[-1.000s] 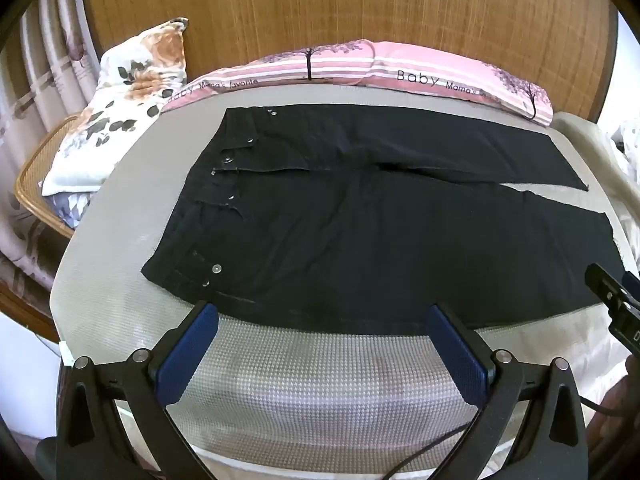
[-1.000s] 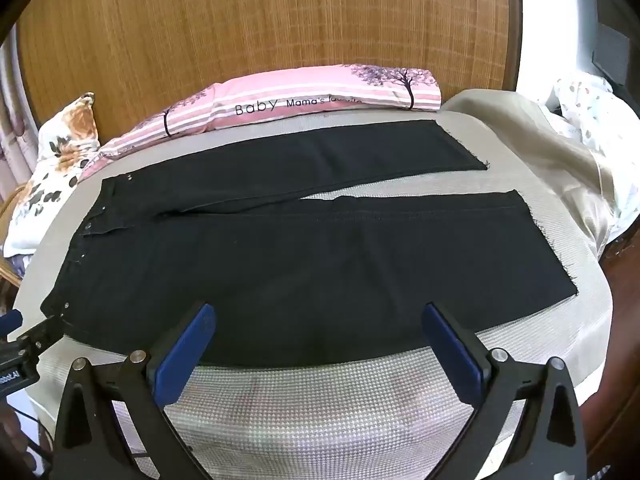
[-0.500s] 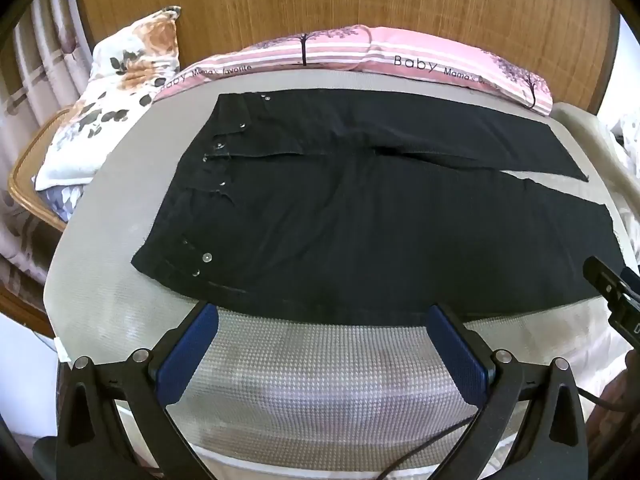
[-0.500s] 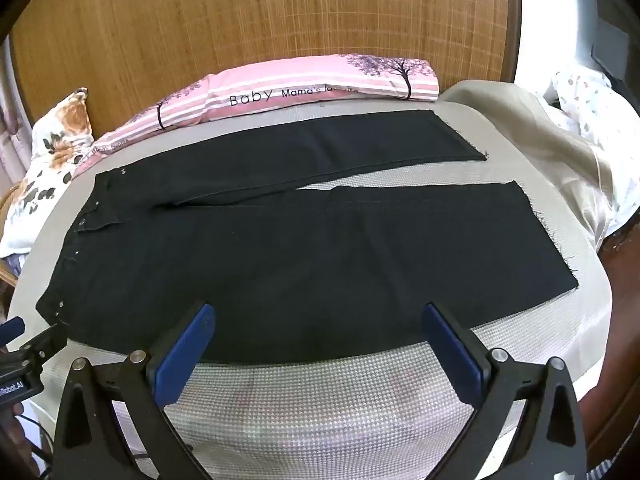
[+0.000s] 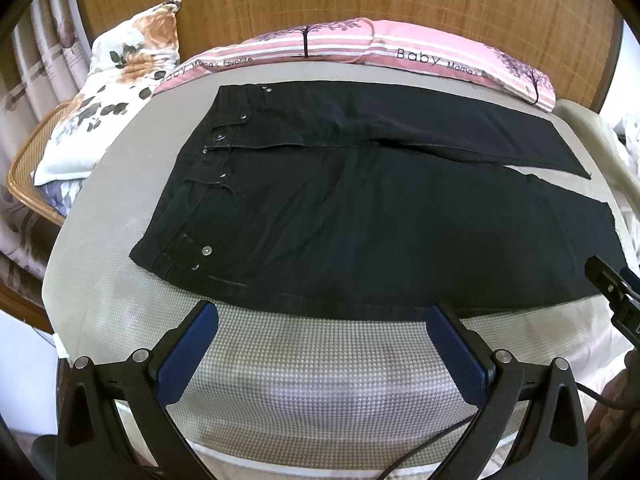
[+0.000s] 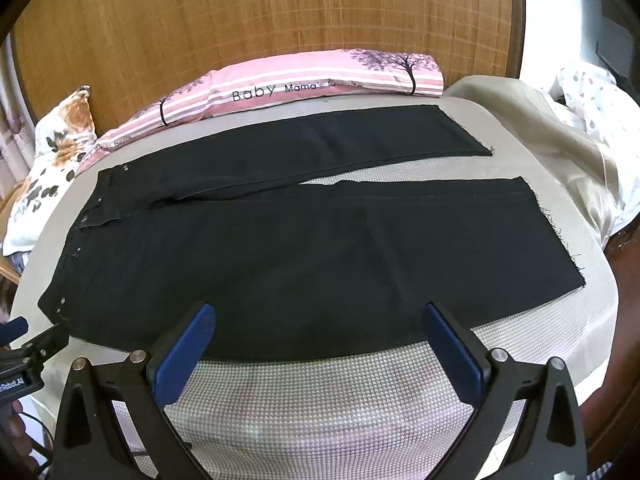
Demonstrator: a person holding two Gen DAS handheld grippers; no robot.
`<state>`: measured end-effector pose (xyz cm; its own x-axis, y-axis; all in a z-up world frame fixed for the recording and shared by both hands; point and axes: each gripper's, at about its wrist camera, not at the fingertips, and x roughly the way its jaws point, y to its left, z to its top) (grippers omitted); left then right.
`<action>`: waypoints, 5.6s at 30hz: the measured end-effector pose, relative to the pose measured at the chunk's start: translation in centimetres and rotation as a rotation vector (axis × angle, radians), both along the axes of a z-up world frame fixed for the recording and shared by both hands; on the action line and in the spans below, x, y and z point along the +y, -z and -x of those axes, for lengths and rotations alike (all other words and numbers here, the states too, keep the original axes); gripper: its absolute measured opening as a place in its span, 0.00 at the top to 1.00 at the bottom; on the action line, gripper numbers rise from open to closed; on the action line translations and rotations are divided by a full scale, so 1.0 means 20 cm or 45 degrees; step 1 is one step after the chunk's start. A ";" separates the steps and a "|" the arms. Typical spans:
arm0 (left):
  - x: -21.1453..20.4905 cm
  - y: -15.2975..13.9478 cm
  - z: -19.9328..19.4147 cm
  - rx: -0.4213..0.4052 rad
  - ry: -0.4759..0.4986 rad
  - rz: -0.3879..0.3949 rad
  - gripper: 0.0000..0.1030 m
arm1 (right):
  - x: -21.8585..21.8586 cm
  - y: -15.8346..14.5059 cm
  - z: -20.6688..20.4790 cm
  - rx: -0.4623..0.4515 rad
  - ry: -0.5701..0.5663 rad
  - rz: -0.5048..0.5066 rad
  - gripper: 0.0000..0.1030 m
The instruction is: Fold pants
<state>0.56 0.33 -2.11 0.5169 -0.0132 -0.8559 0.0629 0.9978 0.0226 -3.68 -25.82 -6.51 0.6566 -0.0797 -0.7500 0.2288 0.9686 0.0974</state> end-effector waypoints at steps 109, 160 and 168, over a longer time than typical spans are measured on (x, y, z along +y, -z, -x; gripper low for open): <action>0.68 -0.14 -0.86 -0.071 -0.177 0.156 0.13 | 0.16 -0.01 -0.64 0.116 -0.289 -0.092 0.00; 0.90 0.41 -2.05 0.143 0.007 0.786 0.90 | 0.51 0.40 -1.17 0.112 -0.416 0.153 0.00; 0.89 0.24 -1.94 0.015 0.029 0.828 0.92 | 0.47 0.36 -1.18 0.146 -0.520 0.095 0.00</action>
<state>39.43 18.16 -6.91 0.5011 -0.5415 -0.6750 0.0809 0.8059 -0.5865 19.98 -16.41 -13.68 0.5583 0.1128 -0.8219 -0.1698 0.9853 0.0199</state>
